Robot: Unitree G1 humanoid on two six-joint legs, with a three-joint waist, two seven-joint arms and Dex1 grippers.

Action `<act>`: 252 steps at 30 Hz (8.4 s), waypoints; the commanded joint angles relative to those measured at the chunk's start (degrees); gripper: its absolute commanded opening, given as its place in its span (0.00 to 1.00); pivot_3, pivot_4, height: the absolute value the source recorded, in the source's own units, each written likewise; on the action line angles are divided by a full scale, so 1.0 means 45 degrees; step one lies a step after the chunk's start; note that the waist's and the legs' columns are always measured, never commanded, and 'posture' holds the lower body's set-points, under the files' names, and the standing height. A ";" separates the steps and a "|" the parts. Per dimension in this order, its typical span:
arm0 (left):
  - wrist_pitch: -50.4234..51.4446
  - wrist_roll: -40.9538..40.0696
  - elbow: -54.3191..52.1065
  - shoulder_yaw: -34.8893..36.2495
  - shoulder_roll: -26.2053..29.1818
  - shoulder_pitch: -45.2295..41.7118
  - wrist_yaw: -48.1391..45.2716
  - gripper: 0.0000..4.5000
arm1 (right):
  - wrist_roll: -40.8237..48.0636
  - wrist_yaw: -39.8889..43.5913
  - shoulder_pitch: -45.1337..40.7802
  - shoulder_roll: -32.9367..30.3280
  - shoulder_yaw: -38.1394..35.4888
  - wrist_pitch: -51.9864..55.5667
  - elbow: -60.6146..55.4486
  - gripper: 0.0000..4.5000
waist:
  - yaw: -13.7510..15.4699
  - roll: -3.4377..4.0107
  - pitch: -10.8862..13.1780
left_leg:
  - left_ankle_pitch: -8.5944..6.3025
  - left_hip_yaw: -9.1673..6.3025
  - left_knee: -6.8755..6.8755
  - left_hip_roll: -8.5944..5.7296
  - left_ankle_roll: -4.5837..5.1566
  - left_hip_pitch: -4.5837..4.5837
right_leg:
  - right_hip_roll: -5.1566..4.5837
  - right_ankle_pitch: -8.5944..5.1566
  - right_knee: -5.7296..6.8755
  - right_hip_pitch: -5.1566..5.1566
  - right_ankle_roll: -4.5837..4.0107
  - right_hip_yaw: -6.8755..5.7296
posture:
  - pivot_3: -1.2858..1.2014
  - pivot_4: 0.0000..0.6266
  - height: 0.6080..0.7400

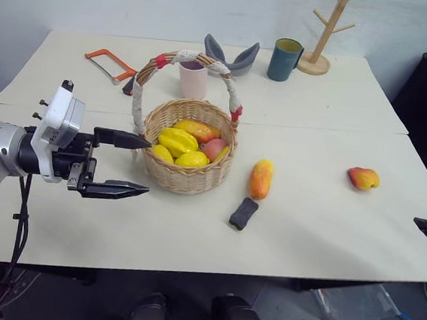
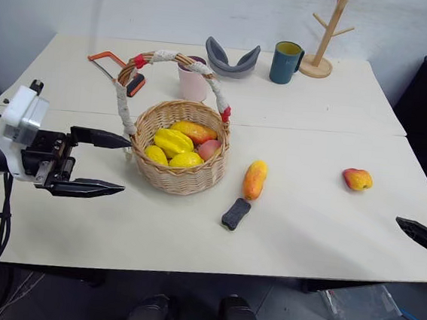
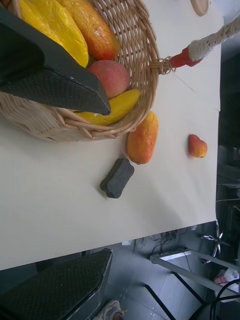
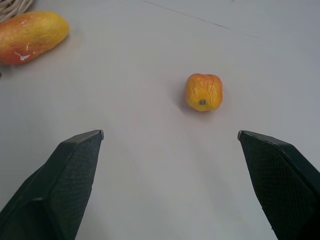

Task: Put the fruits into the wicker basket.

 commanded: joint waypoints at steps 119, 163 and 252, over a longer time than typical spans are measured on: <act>-0.0663 0.1428 -0.0207 -0.1994 -0.1679 -0.2996 0.0500 1.00 | -0.0803 -0.9261 -0.8872 0.6309 0.9824 0.6746 -0.4054 0.99 | -0.0036 0.0019 0.0027 | 0.0118 0.0014 0.0048 0.0007 -0.0132 -0.0188 | 0.0016 -0.0046 0.0220 -0.0278 -0.0047 0.0020 | 0.52 0.24 1.00; 0.1406 -0.0238 -0.1821 0.2987 0.0039 0.1270 0.2368 1.00 | -0.0469 -0.6739 -1.5918 1.0315 1.3808 0.4766 0.0823 0.98 | -0.0593 -0.0017 0.0018 | 0.0121 0.0020 0.0030 0.0008 -0.0141 -0.0290 | -0.0019 -0.0058 0.0324 -0.0453 -0.0080 0.0003 | 0.52 0.24 1.00; 0.1217 -0.0628 -0.1179 0.2508 0.0488 0.0814 0.2343 1.00 | -0.0255 -0.8337 -1.6286 1.1346 1.3462 0.5840 -0.0507 0.97 | -0.0450 -0.0016 0.0021 | 0.0132 -0.0010 0.0044 -0.0012 -0.0150 -0.0278 | -0.0016 -0.0067 0.0388 -0.0469 -0.0093 0.0017 | 0.52 0.24 1.00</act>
